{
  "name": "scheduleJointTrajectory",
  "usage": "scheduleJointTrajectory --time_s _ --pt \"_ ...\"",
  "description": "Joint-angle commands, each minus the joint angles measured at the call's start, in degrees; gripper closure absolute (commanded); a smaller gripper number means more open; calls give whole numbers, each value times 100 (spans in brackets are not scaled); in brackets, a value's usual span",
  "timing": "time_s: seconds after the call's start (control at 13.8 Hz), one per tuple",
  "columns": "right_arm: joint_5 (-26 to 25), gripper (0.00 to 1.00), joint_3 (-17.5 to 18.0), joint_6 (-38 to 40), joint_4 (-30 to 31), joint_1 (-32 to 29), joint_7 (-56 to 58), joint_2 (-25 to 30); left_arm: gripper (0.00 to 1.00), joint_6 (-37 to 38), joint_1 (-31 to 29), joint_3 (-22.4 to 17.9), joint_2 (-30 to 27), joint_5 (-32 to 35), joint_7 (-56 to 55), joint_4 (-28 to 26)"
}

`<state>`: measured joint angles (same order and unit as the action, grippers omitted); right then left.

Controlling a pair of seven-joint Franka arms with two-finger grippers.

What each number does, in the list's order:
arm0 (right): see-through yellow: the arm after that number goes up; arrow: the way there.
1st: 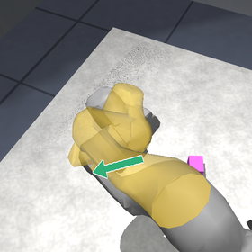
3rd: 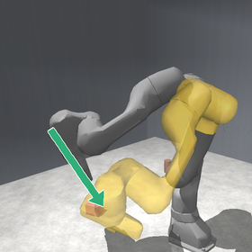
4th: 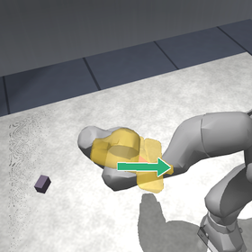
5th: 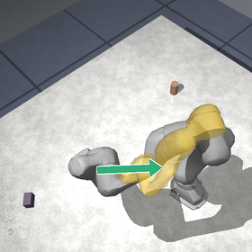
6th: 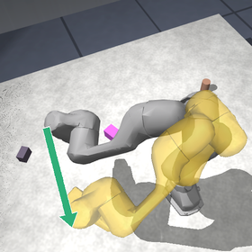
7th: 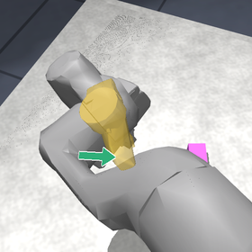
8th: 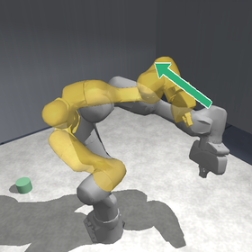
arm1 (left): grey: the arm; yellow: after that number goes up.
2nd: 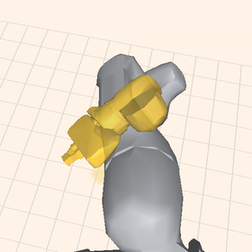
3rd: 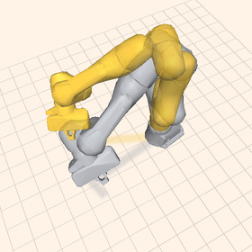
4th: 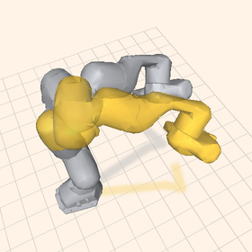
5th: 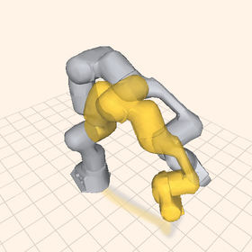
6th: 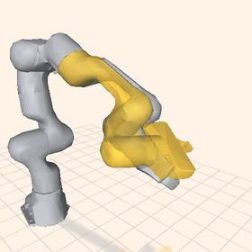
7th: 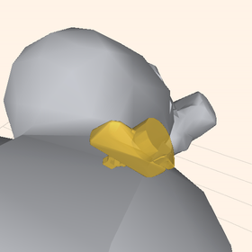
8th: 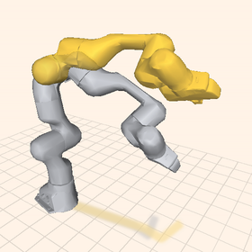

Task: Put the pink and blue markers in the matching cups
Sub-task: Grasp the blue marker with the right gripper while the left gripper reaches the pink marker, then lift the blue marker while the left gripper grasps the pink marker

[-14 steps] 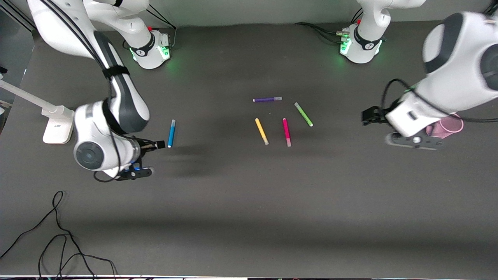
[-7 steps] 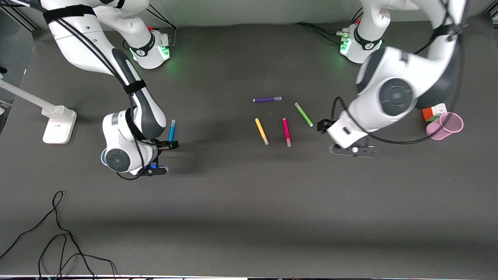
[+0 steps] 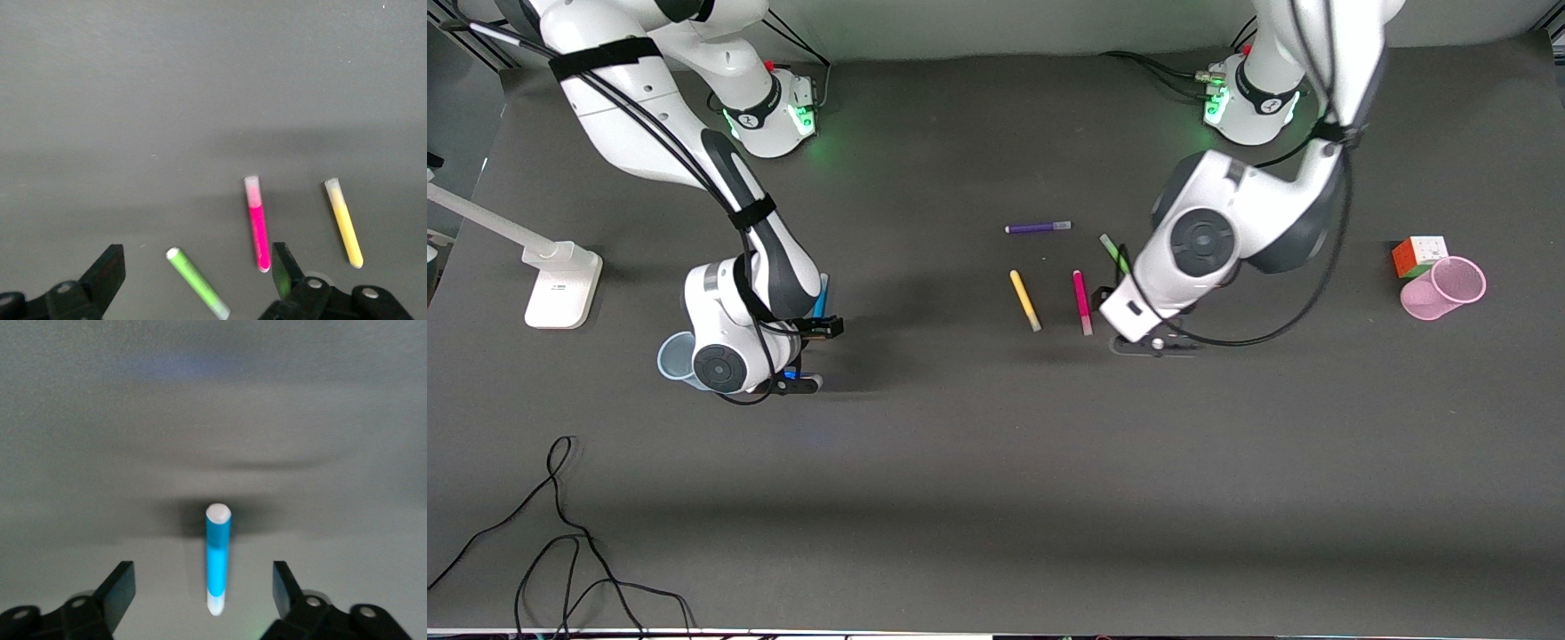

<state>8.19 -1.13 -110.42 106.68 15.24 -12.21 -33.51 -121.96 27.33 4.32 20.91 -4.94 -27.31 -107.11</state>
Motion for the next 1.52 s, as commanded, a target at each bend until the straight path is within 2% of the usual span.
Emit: scheduleJointTrajectory --time_s 0.0,0.14,0.36,0.51,0.58,0.79,0.94,1.3,1.44 --pt "244 14 -28 -374 186 58 -115 -33 2 -599 368 -89 350 -16 -555 -73" --pt "244 26 -28 -437 187 58 -124 -86 3 -1055 509 -89 615 -16 -600 -221" --pt "253 65 -37 -437 178 40 -124 -86 3 -1751 685 -89 642 -16 -618 -783" --pt "253 83 -46 -445 169 31 -124 -94 3 -1814 852 -89 616 -16 -889 -960" --pt "253 88 -46 -445 160 23 -133 -103 3 -1831 957 -89 642 -24 -1003 -978" --pt "253 97 -46 -498 160 14 -133 -121 6 -2077 984 -89 747 -16 -1145 -978" --pt "253 100 -54 -463 134 14 -133 -60 22 -2174 976 -89 809 -16 -1136 -978" --pt "95 100 -89 -384 29 49 -115 458 23 -2165 940 -98 870 54 -1057 -987" --pt "-202 100 -90 -288 2 32 -54 774 25 -2174 932 -107 888 55 -996 -1022"
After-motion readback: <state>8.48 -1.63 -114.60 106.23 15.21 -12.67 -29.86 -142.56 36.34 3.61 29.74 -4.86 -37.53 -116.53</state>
